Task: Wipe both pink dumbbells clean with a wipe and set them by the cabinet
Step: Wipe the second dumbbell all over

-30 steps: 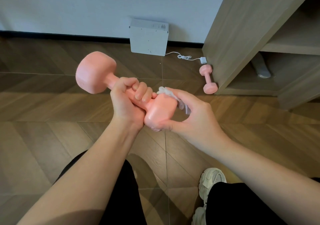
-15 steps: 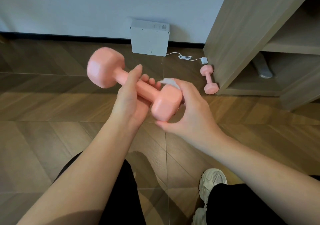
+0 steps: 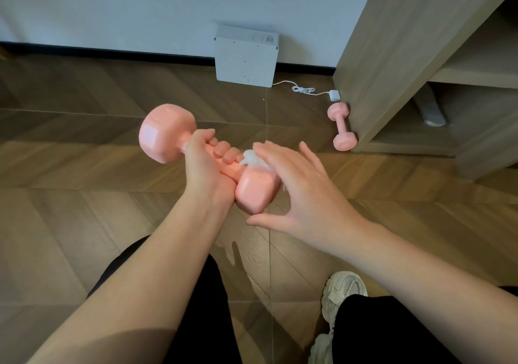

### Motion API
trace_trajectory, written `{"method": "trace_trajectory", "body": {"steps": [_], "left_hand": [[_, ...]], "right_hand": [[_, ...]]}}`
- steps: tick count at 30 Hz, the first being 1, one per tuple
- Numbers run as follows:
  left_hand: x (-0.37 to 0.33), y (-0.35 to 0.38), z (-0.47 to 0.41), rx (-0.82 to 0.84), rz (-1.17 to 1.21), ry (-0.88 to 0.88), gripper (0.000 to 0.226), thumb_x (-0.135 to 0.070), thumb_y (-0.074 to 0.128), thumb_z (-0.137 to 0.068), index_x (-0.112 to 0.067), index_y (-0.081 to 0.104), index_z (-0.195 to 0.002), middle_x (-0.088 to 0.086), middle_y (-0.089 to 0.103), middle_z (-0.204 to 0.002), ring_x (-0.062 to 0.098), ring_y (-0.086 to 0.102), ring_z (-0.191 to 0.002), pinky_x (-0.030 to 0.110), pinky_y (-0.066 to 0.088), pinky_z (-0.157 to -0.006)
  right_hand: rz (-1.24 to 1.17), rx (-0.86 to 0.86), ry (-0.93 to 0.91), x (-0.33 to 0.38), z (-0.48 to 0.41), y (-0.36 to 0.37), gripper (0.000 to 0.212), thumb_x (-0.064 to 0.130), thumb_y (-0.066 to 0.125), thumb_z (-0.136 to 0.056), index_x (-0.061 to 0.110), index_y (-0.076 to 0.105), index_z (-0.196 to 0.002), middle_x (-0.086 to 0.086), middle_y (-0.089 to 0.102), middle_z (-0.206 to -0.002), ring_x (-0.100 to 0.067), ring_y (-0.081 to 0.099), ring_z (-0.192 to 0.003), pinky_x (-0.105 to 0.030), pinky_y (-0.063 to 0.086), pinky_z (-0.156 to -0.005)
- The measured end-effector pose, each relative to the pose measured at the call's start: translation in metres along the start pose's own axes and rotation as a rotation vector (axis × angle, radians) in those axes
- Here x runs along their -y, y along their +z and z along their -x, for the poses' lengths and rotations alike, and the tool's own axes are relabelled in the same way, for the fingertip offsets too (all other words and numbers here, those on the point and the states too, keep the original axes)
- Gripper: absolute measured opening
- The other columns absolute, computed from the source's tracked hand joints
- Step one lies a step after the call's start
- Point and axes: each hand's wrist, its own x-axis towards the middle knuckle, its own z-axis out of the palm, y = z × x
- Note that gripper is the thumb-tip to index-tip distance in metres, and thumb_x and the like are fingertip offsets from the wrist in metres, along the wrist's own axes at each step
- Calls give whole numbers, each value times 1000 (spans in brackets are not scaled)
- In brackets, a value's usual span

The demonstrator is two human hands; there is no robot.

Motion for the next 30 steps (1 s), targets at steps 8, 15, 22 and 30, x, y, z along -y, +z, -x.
{"method": "trace_trajectory", "body": {"steps": [8, 15, 22, 30], "left_hand": [[0, 2, -4, 90, -118, 34, 29, -13, 48, -84, -19, 33, -60, -5, 23, -48, 13, 22, -39, 21, 31, -40], [2, 0, -8, 88, -95, 10, 31, -12, 49, -83, -18, 35, -56, -5, 25, -47, 12, 24, -39, 22, 33, -41], [0, -3, -12, 115, -95, 21, 31, -12, 47, -84, -19, 34, -57, -5, 23, -48, 13, 22, -40, 21, 32, -41], [-7, -5, -11, 268, -51, 39, 34, -15, 47, -87, -19, 37, -55, -6, 25, -43, 11, 22, -39, 24, 31, -41]], "right_hand": [[-260, -44, 97, -5, -2, -8, 47, 32, 45, -98, 13, 46, -141, 2, 48, -146, -7, 38, -138, -41, 31, -114], [-276, 30, 194, -8, -2, -6, 51, 39, 44, -100, 17, 40, -145, 6, 49, -143, -7, 41, -134, -43, 31, -113], [-186, -63, 52, -10, 0, 0, 47, 29, 52, -98, 13, 44, -142, 0, 46, -147, -7, 37, -138, -42, 23, -118], [-878, 95, 399, -12, -6, 9, 68, 49, 70, -75, 35, 45, -137, 17, 61, -114, 0, 59, -107, -20, 50, -86]]}}
